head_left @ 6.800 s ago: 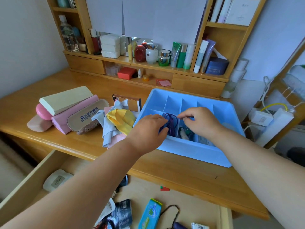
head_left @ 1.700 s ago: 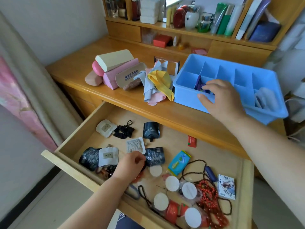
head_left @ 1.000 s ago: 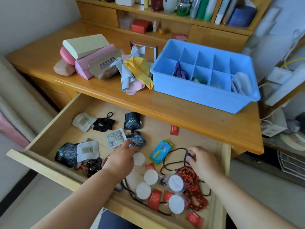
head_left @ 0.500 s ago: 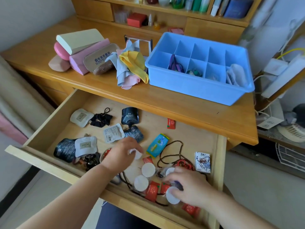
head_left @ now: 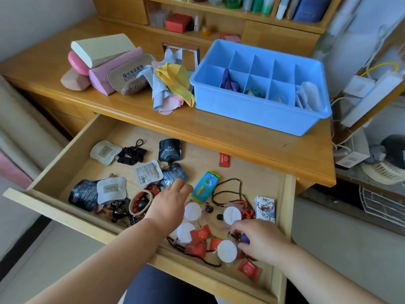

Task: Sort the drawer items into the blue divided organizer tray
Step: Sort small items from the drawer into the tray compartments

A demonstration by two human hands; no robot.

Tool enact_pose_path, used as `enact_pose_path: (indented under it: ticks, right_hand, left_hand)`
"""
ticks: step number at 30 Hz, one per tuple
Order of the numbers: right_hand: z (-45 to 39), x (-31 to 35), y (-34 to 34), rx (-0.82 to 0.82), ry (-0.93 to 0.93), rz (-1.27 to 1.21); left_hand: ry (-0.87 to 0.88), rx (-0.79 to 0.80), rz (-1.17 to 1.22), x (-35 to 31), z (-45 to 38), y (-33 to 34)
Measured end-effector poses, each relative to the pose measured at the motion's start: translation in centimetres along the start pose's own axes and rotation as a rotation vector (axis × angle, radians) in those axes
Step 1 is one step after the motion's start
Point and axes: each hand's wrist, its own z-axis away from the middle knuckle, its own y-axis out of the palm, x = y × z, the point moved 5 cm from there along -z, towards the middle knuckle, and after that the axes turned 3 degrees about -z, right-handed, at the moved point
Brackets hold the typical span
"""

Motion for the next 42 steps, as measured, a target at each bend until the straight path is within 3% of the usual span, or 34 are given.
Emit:
enact_pose_path:
  ticks: [3,5,8,10,12,14,17,20,23,26,28,30,33,39,42]
  right_hand:
    - [0.1,0.8,1.1,0.052,-0.073,0.064]
    - [-0.2,0.9,0.7,-0.032,-0.050,0.127]
    - [-0.6,0.7,-0.2,-0.147,0.039,0.085]
    - [-0.6,0.8,-0.8,-0.199,0.105,-0.018]
    - [-0.3,1.0,-1.0,-0.231,0.156,-0.118]
    - [-0.2,1.3,-0.9,-0.237,0.166,-0.148]
    - [-0.5,1.9,-0.8,-0.230,0.162,-0.232]
    - [-1.2,2.5,-1.1,-0.209,0.154,-0.311]
    - [-2.0,3.0,-1.5,-0.206,0.154,-0.329]
    - [-2.6,3.4,-1.6,-0.206,0.157,-0.332]
    - [-3.0,3.8,-1.5,-0.194,0.141,-0.336]
    - [-3.3,4.2,-1.3,-0.175,0.130,-0.325]
    - [-3.6,4.5,-1.0,-0.151,0.131,-0.322]
    - [-3.5,3.9,-0.8,-0.142,0.151,-0.328]
    - [-3.3,3.2,-0.9,-0.151,0.174,-0.338]
  left_hand:
    - [0.093,-0.047,0.111,-0.7,0.4,-0.6]
    - [0.088,-0.079,0.097,-0.5,0.4,-1.3]
    - [-0.207,-0.094,-0.024,2.8,0.3,-2.2]
    - [-0.483,0.088,-0.011,5.5,1.2,-1.9]
    - [-0.594,0.298,0.135,6.4,2.2,-0.8]
    - [-0.479,0.413,0.146,5.0,2.3,0.0]
    - [-0.155,0.484,0.110,2.1,2.1,0.2]
    - [0.058,0.398,0.265,1.1,2.3,-0.7]
    - [-0.093,0.319,0.468,3.2,2.6,-2.0]
    - [-0.319,0.107,0.201,8.6,2.8,-3.8]
    - [-0.487,0.194,-0.007,12.9,3.3,-3.9]
    - [-0.596,0.360,0.007,16.1,3.6,-3.7]
    - [-0.563,0.464,0.033,18.6,2.6,-3.4]
    - [-0.544,0.399,0.085,19.9,0.8,-3.9]
    - [-0.603,0.220,0.285,21.0,0.0,-5.6]
